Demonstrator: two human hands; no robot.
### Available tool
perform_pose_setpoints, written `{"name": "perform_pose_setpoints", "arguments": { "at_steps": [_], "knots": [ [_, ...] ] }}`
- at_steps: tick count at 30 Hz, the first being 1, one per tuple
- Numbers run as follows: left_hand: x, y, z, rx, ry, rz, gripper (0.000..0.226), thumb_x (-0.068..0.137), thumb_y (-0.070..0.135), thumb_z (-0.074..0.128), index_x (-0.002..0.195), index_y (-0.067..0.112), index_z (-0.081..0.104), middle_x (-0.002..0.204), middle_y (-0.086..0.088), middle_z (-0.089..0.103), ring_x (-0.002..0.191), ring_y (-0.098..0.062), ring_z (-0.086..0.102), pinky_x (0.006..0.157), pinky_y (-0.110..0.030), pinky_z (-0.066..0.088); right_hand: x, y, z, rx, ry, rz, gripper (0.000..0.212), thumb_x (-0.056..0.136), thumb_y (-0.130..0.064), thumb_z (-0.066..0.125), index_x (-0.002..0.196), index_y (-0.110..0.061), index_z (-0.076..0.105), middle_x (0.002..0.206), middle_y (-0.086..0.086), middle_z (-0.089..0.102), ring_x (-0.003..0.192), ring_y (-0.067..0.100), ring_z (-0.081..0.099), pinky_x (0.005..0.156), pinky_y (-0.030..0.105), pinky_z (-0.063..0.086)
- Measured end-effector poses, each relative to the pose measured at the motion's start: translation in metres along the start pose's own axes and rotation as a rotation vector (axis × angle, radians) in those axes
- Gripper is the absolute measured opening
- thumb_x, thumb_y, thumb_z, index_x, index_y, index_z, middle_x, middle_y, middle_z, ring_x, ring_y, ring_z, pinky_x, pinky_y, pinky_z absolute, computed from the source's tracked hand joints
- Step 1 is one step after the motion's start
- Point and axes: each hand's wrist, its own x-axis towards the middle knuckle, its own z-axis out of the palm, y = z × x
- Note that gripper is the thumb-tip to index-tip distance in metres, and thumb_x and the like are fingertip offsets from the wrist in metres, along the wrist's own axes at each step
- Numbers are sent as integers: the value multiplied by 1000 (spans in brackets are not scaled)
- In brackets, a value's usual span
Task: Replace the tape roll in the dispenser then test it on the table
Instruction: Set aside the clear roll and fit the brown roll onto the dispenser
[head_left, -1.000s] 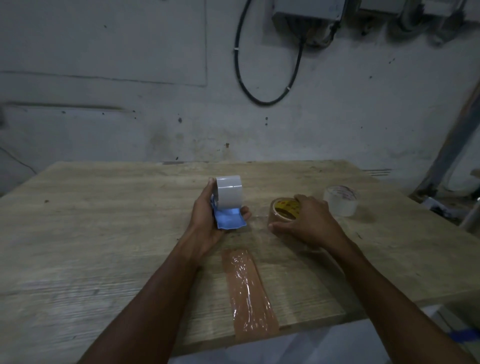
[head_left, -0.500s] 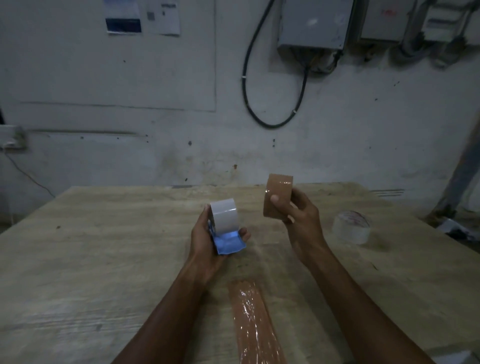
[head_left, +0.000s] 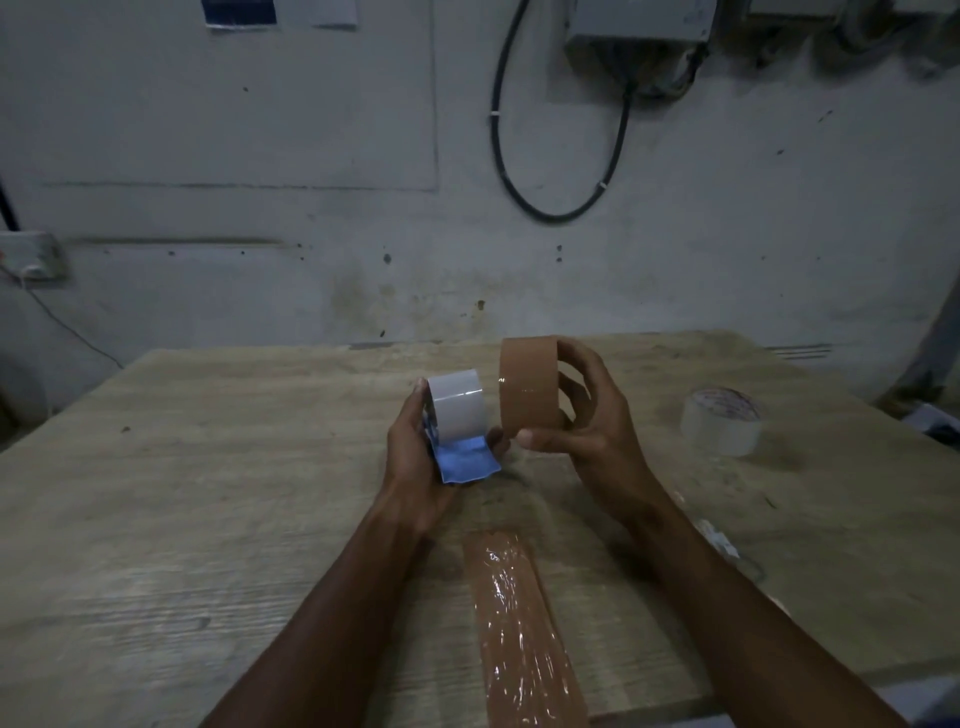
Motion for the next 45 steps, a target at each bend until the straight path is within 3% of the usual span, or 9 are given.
{"name": "perform_pose_setpoints", "arguments": {
  "at_steps": [2, 7, 12, 19, 25, 28, 34, 39, 45],
  "knots": [
    [-5, 1, 2, -17, -6, -6, 59, 97, 50, 48, 135, 5, 57, 136, -22, 60, 124, -35, 58, 110, -51, 43, -1, -3, 0, -11, -35, -21, 99, 59, 3, 90, 143, -17, 40, 145, -1, 49, 132, 20, 49, 100, 48, 52],
    [-9, 3, 2, -8, -2, -3, 53, 99, 50, 43, 123, 7, 62, 116, -17, 67, 99, -29, 66, 79, -39, 61, -1, -3, 2, -49, -83, -53, 105, 56, 12, 88, 144, -14, 37, 143, 1, 49, 131, 19, 50, 102, 48, 50],
    [-11, 2, 3, 18, -24, 9, 50, 100, 49, 42, 116, 7, 65, 101, -15, 73, 83, -25, 73, 73, -36, 62, -3, 0, 4, -48, -86, -23, 102, 57, 3, 90, 143, -21, 40, 144, -2, 49, 133, 18, 49, 103, 51, 48],
    [-14, 0, 8, 110, -16, 74, 38, 100, 40, 46, 99, 10, 69, 87, -10, 74, 83, -26, 66, 79, -39, 52, -5, 2, 8, -53, -119, 32, 95, 59, -20, 88, 142, -27, 43, 142, -5, 50, 129, 11, 50, 104, 43, 50],
    [-16, 1, 8, 112, -69, 30, 41, 100, 42, 43, 110, 9, 65, 91, -12, 74, 80, -25, 69, 73, -37, 59, -5, 0, 7, -61, -143, 61, 94, 61, -31, 85, 144, -30, 41, 141, -5, 53, 126, 9, 54, 94, 29, 54],
    [-19, 4, 8, 147, -80, 84, 51, 87, 44, 52, 122, 7, 62, 100, -14, 72, 82, -26, 71, 76, -39, 58, -4, -1, 7, -49, -153, 74, 86, 67, -23, 84, 142, -30, 44, 137, -7, 57, 121, 5, 57, 89, 22, 53],
    [-17, 4, 7, 184, -77, 128, 72, 82, 42, 60, 142, 2, 49, 137, -28, 57, 108, -38, 64, 84, -44, 57, -4, 2, 5, 95, -228, 172, 81, 67, -21, 82, 141, -25, 49, 134, 1, 62, 124, 20, 58, 97, 43, 53],
    [-16, -2, 8, 353, -93, 133, 71, 79, 47, 56, 141, 13, 50, 133, -22, 61, 98, -30, 68, 73, -40, 60, -9, -3, 12, 63, -298, 149, 82, 66, -24, 81, 141, -22, 50, 133, -3, 63, 123, 13, 59, 88, 24, 52],
    [-6, -3, -1, 310, -33, 170, 73, 79, 52, 54, 139, 10, 50, 135, -25, 59, 105, -36, 66, 73, -42, 60, -11, 0, 22, 23, -276, 102, 86, 68, -17, 84, 144, -19, 44, 137, -2, 59, 124, 13, 58, 96, 29, 52]
  ]
}}
